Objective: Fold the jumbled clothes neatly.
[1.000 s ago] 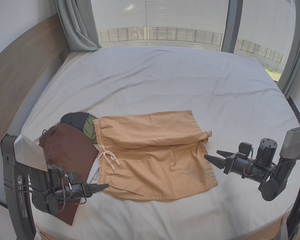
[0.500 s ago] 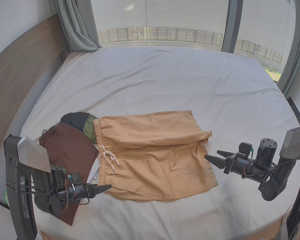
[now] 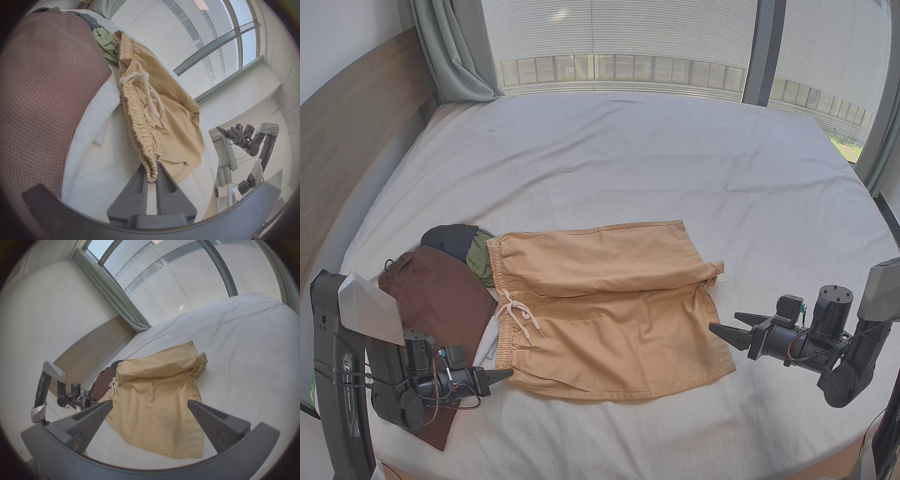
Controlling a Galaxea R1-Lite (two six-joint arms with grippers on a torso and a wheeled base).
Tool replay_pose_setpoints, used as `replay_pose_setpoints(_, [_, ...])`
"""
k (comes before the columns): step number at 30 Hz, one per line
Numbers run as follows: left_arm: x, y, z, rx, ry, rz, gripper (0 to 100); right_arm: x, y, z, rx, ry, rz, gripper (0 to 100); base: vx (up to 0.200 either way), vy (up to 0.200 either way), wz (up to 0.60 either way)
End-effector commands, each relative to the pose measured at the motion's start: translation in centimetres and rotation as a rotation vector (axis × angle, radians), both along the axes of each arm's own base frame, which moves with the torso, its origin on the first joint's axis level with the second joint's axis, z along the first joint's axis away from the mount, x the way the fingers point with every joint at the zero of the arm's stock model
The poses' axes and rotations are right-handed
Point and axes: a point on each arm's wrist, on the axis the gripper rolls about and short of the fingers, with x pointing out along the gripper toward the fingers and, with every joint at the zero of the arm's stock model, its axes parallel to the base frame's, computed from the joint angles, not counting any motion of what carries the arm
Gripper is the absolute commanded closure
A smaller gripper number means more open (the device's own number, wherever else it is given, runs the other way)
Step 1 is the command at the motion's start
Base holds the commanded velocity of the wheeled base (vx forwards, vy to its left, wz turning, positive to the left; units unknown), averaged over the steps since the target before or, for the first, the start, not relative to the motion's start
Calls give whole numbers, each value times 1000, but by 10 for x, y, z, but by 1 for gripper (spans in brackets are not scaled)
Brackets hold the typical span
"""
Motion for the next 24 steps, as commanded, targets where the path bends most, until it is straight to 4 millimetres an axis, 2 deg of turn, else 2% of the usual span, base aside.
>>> replay_pose_setpoints(1, [0,0,0,2,-2,-2,100,-8,-4,-22,-43,90,-1,0,0,0,0])
replay_pose_setpoints(7, [-1,-1,0,2,-2,-5,100,-20,-10,-45,-69,211,-17,0,0,0,0])
replay_pose_setpoints(24, [0,-1,0,6,-9,-8,100,-18,-28,-76,-81,329,-80,0,0,0,0])
